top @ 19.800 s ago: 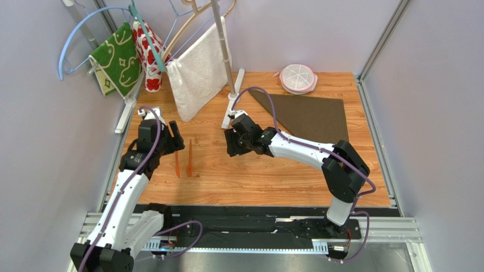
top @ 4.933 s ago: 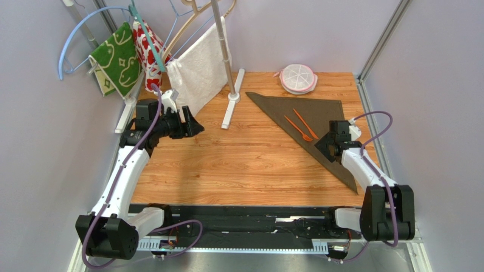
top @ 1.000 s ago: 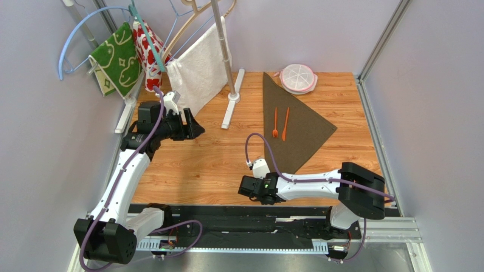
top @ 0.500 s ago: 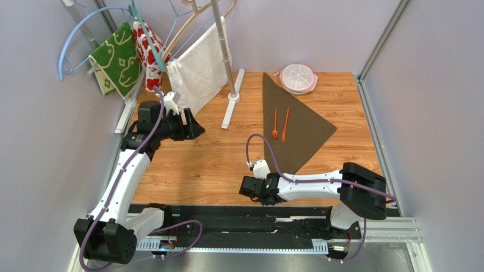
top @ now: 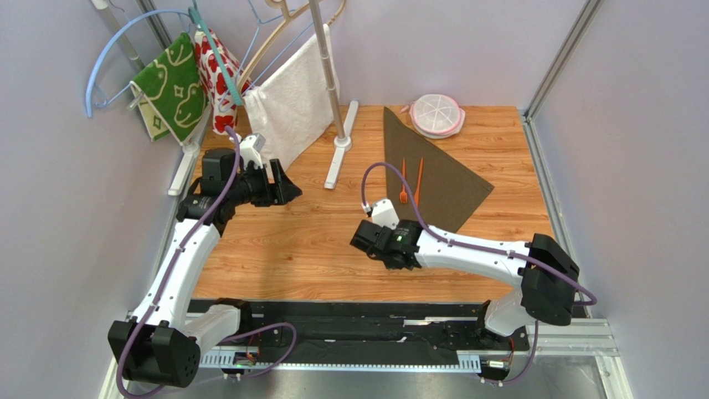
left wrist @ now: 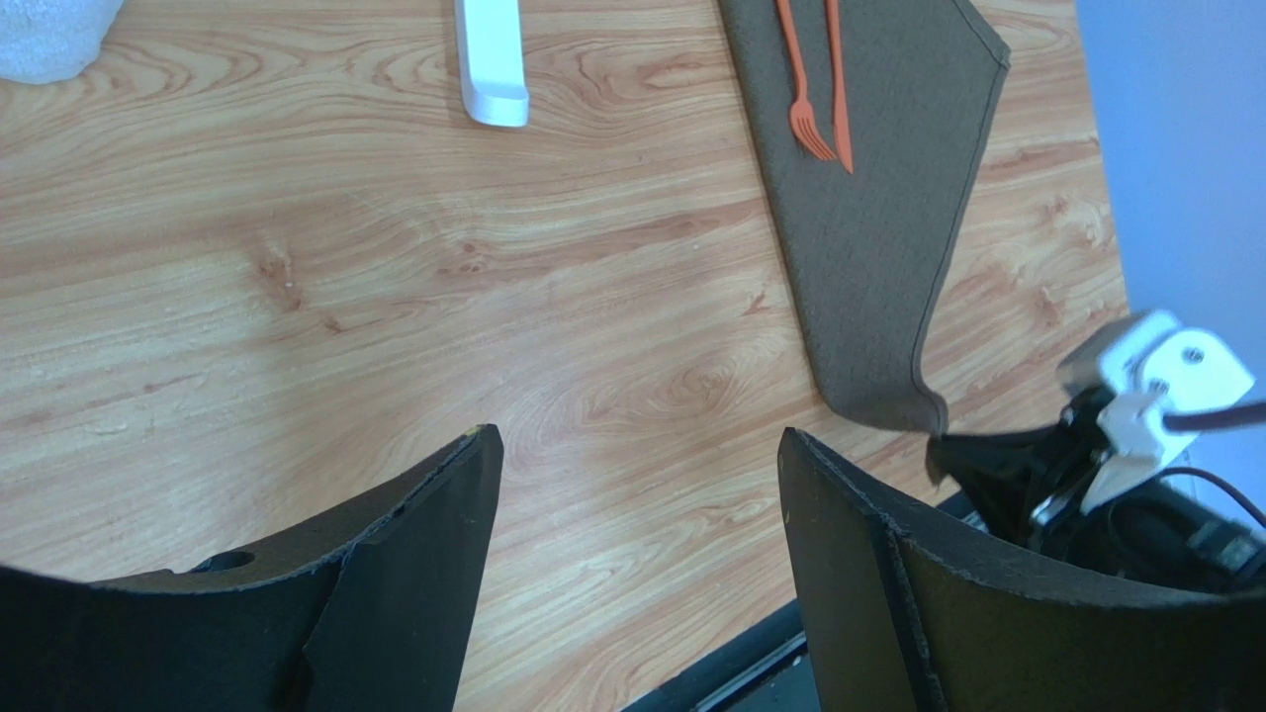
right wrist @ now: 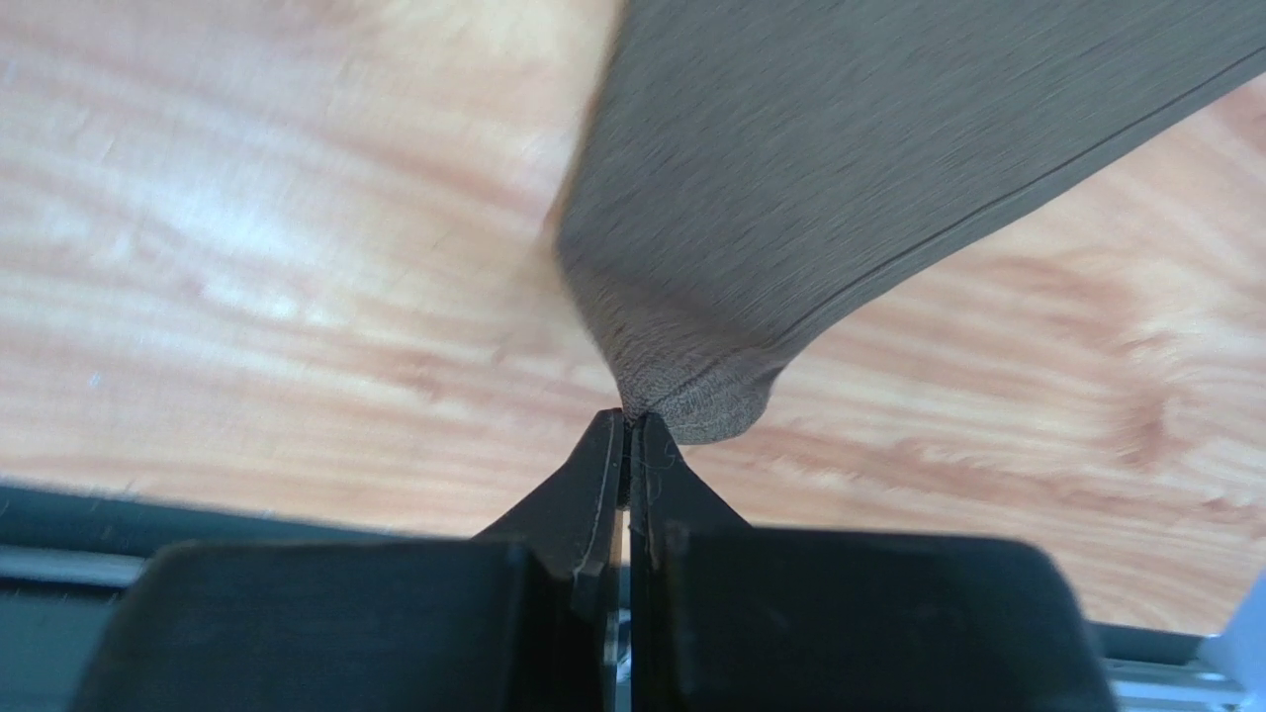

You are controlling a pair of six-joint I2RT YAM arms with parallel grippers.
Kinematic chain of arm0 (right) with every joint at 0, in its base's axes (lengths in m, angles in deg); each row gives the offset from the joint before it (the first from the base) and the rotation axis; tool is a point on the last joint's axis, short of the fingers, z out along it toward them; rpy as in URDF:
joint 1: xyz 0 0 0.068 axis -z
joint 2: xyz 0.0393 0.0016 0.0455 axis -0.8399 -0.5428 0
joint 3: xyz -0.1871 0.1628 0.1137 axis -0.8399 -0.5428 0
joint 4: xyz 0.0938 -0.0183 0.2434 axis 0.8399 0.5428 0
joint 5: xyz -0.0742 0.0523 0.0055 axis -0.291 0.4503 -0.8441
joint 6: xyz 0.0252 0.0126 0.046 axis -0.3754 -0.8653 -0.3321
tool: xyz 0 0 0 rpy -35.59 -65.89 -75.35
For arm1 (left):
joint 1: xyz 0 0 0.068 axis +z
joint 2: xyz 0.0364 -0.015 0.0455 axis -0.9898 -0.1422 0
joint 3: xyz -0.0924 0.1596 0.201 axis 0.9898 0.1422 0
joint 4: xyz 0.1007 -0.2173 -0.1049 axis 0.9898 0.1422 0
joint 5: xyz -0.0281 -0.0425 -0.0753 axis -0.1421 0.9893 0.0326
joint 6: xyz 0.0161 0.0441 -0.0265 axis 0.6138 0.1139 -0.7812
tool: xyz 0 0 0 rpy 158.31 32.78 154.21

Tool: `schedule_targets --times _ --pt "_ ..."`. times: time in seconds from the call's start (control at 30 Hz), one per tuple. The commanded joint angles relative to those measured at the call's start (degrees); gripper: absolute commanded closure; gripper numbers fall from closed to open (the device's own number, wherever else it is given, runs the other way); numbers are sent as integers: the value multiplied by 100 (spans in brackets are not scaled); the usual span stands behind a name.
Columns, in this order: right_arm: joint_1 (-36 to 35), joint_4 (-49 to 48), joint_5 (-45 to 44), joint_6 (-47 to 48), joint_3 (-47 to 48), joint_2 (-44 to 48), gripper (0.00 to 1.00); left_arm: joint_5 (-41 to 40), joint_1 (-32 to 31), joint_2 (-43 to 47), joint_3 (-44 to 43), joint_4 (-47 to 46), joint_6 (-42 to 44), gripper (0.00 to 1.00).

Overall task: Fold the napkin, place the utensils inside, and roll it up
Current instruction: Fold the napkin

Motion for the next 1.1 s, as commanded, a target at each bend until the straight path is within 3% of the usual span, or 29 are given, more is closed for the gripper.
schedule_targets --times 0.0,0.43,0.77,1.07 --pt "519 -149 -629 901 373 35 100 121 -42 70 -39 -83 10 23" --pt "2118 -2012 -806 2877 1778 -1397 100 271 -33 -9 -39 -101 10 23" --pt "2725 -2391 -815 3958 3291 -2794 100 350 -33 -184 -57 -75 19 23" --pt "2980 -2497 -850 4426 4188 -3358 100 394 2 -378 -83 -57 10 23"
